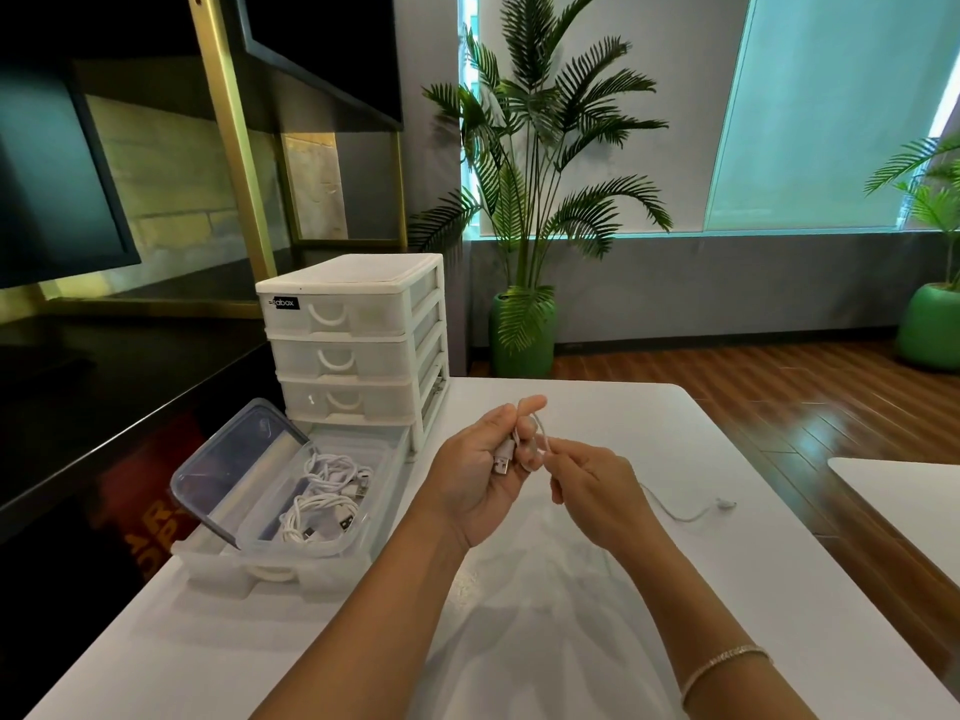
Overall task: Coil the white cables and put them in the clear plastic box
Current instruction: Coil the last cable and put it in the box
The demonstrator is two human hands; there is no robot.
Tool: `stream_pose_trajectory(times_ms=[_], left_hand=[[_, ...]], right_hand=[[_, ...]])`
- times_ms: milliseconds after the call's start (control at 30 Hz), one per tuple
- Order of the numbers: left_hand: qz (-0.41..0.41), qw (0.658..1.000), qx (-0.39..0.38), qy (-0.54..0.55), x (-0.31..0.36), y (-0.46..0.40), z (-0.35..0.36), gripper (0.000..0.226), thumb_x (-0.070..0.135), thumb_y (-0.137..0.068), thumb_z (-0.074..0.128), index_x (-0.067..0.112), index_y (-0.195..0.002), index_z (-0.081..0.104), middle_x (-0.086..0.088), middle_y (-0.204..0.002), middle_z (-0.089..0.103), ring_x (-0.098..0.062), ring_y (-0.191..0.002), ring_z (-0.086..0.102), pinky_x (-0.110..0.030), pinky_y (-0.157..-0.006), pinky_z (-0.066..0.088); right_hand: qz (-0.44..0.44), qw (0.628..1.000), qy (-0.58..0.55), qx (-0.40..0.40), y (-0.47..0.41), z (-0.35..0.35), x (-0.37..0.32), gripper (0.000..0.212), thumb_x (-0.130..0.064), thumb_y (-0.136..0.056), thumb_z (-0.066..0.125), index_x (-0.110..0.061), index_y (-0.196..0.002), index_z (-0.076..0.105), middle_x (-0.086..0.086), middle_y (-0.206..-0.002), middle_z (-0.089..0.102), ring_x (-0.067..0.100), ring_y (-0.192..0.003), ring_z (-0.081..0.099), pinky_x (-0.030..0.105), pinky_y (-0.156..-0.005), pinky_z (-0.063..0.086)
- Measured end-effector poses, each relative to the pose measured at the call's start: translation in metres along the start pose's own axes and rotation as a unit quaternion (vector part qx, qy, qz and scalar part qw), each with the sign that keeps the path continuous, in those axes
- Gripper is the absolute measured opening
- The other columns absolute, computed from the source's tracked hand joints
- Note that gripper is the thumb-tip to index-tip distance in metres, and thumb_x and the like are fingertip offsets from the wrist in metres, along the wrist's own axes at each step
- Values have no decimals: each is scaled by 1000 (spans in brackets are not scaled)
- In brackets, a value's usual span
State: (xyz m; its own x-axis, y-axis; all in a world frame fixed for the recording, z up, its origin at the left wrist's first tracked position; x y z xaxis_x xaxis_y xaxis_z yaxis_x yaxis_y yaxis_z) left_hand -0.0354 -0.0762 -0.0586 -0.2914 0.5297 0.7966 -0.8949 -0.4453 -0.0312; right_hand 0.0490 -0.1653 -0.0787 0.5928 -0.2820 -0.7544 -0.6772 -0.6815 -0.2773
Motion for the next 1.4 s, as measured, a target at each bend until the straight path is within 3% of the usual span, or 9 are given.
stream_pose_trajectory(times_ms=[333, 533, 700, 800, 900, 967, 1067, 1267, 1400], left_hand=[[36, 998, 17, -50, 1, 3, 1, 31, 18, -99, 38, 12, -126, 50, 0, -87, 67, -17, -85, 62, -28, -81, 52], [82, 954, 38, -285, -2, 0, 0, 41, 20, -100, 34, 18, -141, 35, 5, -94, 64, -12, -92, 61, -29, -98, 42], [76, 907, 38, -413, -3, -1, -4, 39, 28, -101, 31, 13, -129, 52, 18, -86, 60, -4, -86, 58, -31, -108, 36], [55, 887, 7, -459, -8, -1, -1, 43, 31, -101, 30, 17, -141, 40, 7, -114, 61, -9, -110, 55, -34, -113, 31], [38, 877, -19, -479, -11, 0, 0, 40, 30, -101, 30, 21, -138, 43, 8, -105, 59, -5, -90, 58, -18, -96, 41], [35, 879, -40, -473, -10, 0, -3, 37, 31, -101, 30, 19, -112, 63, 8, -80, 60, -9, -75, 55, -14, -77, 42], [39, 869, -69, -489, -9, 0, -6, 41, 28, -102, 28, 16, -77, 58, 8, -66, 54, -8, -68, 48, -17, -72, 39], [10, 874, -69, -481, -12, 0, -5, 34, 29, -101, 30, 26, -83, 58, 5, -64, 48, -8, -63, 45, -15, -68, 43], [9, 917, -66, -394, -7, 0, -7, 37, 25, -101, 29, 16, -77, 56, 7, -57, 44, -7, -56, 39, -16, -58, 40]], right_hand=[[-23, 993, 81, -85, 5, 4, -7, 29, -31, -95, 47, -21, -110, 70, 4, -92, 73, 21, -75, 62, 34, -82, 54], [-44, 991, 100, -72, 7, -6, -11, 23, -32, -88, 59, -17, -99, 74, -1, -91, 74, 12, -71, 61, 32, -79, 55], [-67, 995, 79, 9, 7, -22, -10, 20, -31, -84, 65, -14, -82, 75, -21, -56, 52, 1, -52, 52, 7, -54, 35], [-75, 995, 65, 30, 7, -24, -9, 19, -30, -84, 65, -15, -78, 74, -22, -55, 51, 1, -50, 50, 8, -52, 33], [-79, 994, 63, 47, 6, -24, -7, 16, -27, -84, 64, -15, -79, 73, -18, -61, 55, 2, -57, 50, 16, -60, 39], [-75, 993, 56, 68, 5, -25, -7, 13, -26, -83, 66, -14, -80, 71, -13, -65, 57, 2, -60, 50, 20, -61, 41], [-66, 993, 36, 86, 4, -27, -7, 9, -24, -82, 68, -15, -81, 69, -8, -72, 60, 3, -64, 52, 16, -61, 42], [-48, 993, -14, 107, 3, -33, -3, 7, -20, -84, 65, -15, -85, 70, -6, -80, 64, 7, -74, 59, 13, -67, 46], [-55, 989, -44, 130, 3, -34, -2, 18, -23, -85, 62, -12, -94, 72, -6, -85, 65, 10, -79, 59, 12, -71, 44]])
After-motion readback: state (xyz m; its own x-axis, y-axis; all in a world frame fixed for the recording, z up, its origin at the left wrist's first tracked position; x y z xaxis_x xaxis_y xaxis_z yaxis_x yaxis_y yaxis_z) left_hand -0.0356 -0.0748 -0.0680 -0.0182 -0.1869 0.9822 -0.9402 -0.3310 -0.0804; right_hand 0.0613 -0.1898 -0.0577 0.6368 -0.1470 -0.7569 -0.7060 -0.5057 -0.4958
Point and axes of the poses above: each hand's wrist, its own y-axis away from the middle knuckle, its own z-axis out of the palm, x = y × z, the point moved 1 cm from there along -y, towards the middle knuckle
